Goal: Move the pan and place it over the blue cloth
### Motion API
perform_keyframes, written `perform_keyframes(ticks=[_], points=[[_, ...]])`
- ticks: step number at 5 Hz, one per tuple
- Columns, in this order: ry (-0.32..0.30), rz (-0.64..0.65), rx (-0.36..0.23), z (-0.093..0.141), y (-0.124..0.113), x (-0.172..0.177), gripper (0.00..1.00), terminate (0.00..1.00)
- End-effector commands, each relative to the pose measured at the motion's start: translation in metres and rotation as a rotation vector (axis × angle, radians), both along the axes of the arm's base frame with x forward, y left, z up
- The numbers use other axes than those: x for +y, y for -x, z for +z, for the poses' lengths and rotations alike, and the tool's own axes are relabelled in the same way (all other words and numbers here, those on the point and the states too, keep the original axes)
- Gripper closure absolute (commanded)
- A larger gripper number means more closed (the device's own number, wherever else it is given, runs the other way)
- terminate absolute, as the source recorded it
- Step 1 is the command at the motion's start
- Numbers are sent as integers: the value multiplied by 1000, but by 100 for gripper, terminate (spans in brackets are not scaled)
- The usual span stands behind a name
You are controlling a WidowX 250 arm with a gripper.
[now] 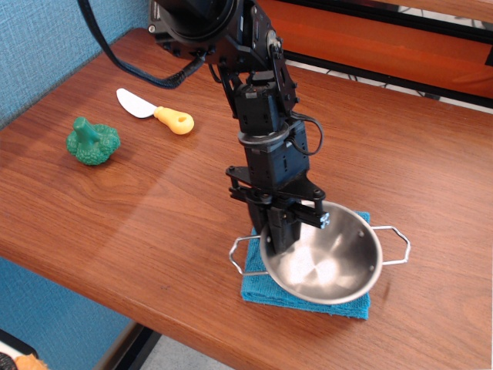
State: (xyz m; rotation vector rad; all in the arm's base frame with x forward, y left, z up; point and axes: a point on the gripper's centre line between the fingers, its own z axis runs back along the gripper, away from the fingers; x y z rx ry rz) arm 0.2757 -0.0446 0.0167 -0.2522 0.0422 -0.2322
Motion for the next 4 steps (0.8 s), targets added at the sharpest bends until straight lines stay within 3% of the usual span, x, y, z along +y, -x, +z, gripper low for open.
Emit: perform_keyframes(ticks=[1, 2, 3, 4], points=[[-76, 45, -103, 36, -8, 13, 0, 0], [-243, 107, -132, 62, -10, 18, 0, 0], [-348, 162, -143, 83, -12, 20, 0, 0], [-404, 214, -133, 95, -12, 28, 0, 0]])
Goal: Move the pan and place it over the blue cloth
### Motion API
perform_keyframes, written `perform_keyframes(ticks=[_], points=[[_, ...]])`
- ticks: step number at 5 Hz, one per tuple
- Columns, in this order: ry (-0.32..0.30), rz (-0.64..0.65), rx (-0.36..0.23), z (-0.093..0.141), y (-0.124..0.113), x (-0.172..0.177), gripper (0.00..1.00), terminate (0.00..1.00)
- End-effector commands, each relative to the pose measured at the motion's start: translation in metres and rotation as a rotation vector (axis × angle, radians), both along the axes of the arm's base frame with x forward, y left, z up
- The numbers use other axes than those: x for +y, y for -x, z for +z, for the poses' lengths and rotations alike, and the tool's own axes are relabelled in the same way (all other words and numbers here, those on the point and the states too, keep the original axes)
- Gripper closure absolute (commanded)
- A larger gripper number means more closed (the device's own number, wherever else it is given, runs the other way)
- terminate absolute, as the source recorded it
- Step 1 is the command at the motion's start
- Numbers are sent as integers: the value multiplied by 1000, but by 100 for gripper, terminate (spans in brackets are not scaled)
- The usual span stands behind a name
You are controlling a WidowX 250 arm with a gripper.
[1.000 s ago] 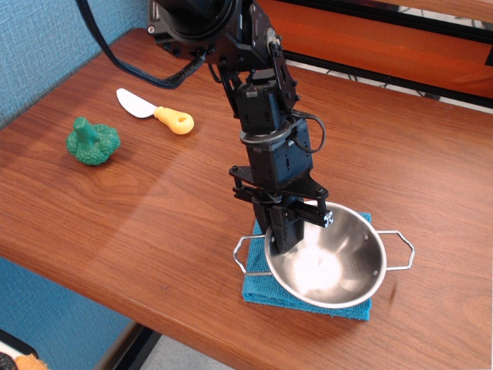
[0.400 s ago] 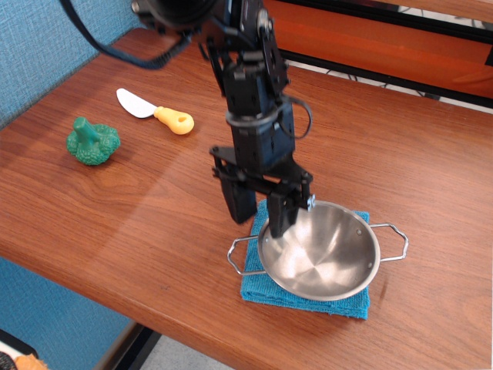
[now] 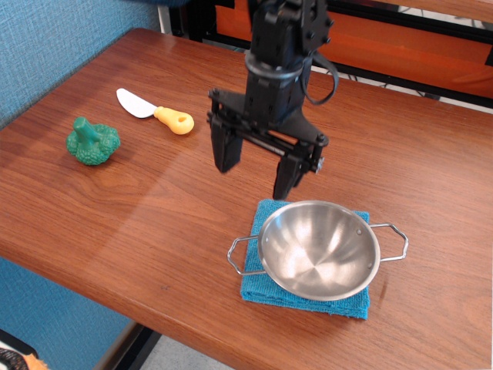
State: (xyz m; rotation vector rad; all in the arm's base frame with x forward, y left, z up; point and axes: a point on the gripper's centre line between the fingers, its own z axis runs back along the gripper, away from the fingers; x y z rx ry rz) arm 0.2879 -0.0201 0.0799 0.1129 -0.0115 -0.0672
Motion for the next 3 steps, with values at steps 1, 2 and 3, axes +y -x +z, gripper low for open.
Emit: perform_keyframes(ticks=[1, 2, 3], points=[[-69, 103, -62, 30, -2, 26, 0, 0], [-70, 185, -61, 28, -9, 53, 0, 0], [-83, 231, -57, 24, -23, 75, 0, 0]])
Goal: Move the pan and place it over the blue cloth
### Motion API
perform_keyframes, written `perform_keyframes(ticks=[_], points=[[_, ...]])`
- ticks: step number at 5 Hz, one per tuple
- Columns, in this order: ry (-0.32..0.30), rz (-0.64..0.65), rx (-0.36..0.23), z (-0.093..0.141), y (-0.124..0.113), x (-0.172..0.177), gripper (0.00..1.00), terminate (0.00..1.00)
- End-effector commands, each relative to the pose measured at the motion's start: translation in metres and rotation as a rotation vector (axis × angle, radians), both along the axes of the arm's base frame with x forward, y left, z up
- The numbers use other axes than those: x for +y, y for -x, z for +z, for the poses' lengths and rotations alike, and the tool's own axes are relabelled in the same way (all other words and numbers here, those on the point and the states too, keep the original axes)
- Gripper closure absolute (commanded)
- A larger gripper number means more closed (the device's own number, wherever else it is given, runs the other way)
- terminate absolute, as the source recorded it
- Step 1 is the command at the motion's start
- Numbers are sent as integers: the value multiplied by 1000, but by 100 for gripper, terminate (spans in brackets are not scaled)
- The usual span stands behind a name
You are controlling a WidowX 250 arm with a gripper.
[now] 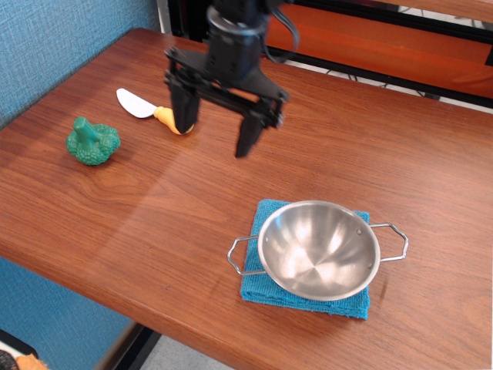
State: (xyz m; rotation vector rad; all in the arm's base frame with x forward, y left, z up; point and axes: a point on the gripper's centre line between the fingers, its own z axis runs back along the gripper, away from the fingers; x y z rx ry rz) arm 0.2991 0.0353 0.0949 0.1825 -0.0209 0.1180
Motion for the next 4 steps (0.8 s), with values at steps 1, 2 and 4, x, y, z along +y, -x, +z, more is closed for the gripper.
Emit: perform_keyframes(ticks=[1, 2, 4], points=[[-17, 100, -27, 11, -9, 48, 0, 0], [-34, 189, 8, 11, 11, 82, 0, 0], [16, 224, 5, 14, 56, 131, 0, 0]])
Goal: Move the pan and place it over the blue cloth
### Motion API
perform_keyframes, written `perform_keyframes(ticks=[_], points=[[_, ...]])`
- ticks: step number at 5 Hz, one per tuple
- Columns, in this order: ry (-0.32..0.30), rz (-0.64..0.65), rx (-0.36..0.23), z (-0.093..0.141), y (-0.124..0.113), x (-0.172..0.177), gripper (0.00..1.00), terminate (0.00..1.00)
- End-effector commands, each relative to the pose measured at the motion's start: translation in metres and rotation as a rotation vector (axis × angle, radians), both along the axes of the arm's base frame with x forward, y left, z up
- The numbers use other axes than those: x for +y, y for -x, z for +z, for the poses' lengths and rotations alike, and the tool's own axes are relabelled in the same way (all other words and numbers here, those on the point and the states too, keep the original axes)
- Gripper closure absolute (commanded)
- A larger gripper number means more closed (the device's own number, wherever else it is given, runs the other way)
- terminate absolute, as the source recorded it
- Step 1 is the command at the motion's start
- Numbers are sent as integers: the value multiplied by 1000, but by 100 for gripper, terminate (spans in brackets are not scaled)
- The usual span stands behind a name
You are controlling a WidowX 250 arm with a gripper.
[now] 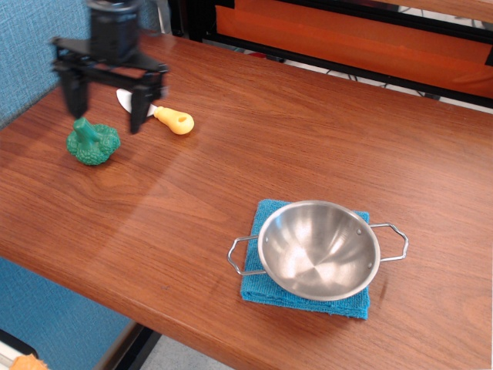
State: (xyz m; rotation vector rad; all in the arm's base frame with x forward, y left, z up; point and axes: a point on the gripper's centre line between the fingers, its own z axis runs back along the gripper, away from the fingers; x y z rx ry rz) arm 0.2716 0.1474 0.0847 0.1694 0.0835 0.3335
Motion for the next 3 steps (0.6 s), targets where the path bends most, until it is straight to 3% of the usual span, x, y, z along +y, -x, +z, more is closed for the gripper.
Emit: perform_keyframes(ticks=[1, 2, 3], points=[[-13, -13, -141, 31, 41, 22, 0, 0], [-13, -13, -141, 31, 41, 22, 0, 0], [-13, -13, -141, 31, 41, 22, 0, 100]])
